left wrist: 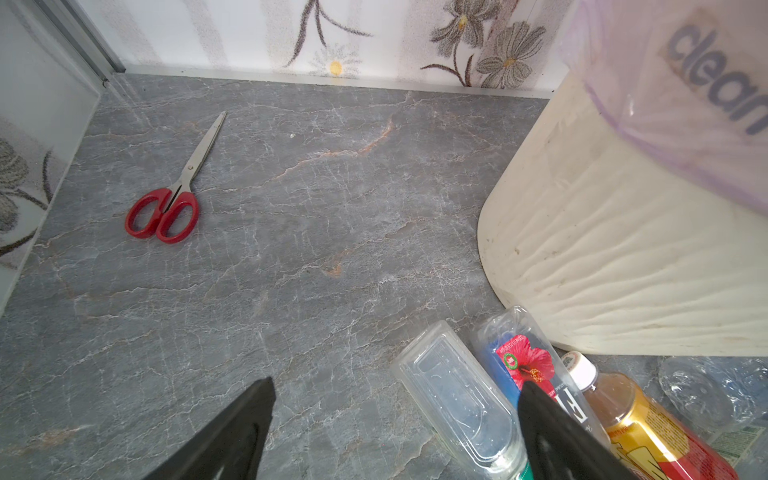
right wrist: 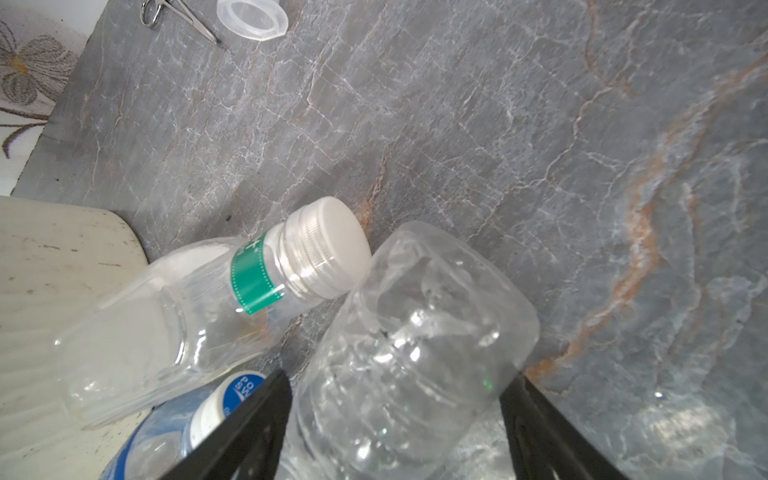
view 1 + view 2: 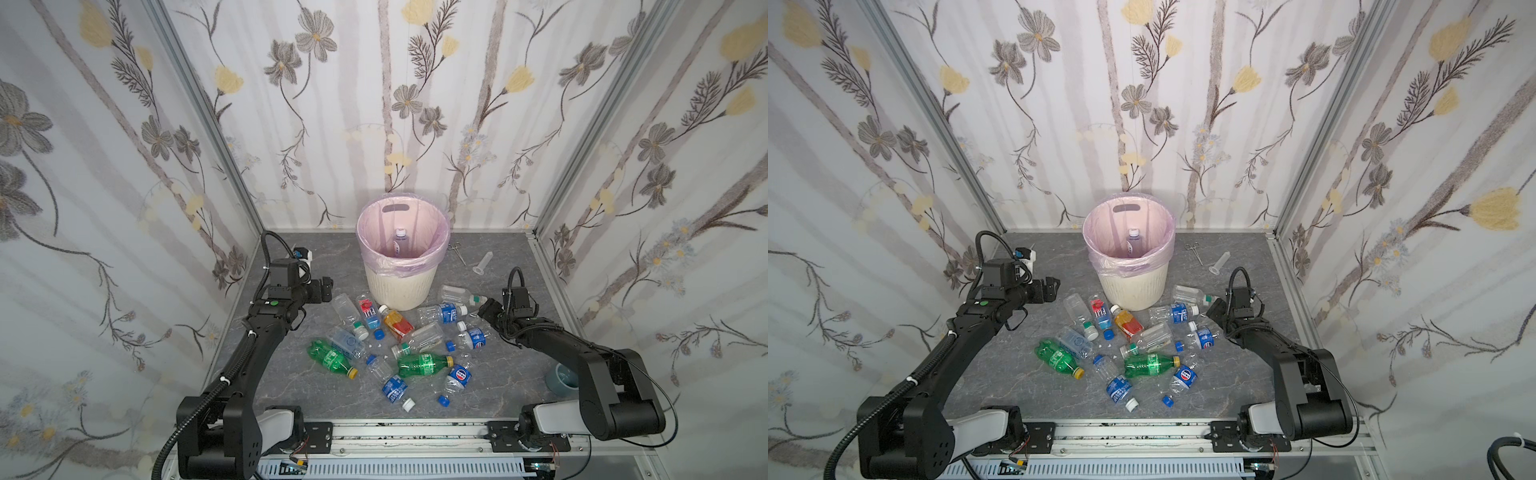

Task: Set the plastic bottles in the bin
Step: 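Lower the right gripper and close it on the clear ridged bottle's base, then lift the clear bottle with the right gripper and carry it over the bin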

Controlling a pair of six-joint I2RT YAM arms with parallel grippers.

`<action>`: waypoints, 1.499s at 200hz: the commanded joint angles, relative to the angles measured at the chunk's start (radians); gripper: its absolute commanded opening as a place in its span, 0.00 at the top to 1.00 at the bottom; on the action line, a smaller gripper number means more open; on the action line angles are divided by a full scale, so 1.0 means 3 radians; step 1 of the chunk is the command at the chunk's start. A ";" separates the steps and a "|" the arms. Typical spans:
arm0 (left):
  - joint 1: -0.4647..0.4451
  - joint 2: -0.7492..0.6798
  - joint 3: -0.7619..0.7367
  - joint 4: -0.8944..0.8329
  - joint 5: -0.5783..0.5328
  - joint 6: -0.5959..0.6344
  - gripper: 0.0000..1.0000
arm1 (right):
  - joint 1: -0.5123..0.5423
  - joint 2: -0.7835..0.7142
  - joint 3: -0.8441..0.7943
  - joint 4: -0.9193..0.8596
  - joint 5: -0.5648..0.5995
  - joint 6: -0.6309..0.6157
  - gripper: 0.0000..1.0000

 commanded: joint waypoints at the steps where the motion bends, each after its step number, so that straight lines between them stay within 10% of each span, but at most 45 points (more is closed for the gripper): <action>1: 0.0007 -0.0016 0.0001 0.0096 0.0040 0.0011 0.07 | -0.0001 0.0073 0.0048 0.0173 0.0054 0.0063 0.21; 188: 0.0012 -0.0134 -0.0035 0.0091 0.0141 0.0090 0.07 | 0.0005 0.0337 0.0212 0.0120 0.0128 0.0199 0.41; 300: 0.0012 -0.0104 0.0003 0.0091 0.0244 0.0040 0.07 | 0.0004 -0.0527 0.0397 -0.0338 0.0776 -0.0349 0.45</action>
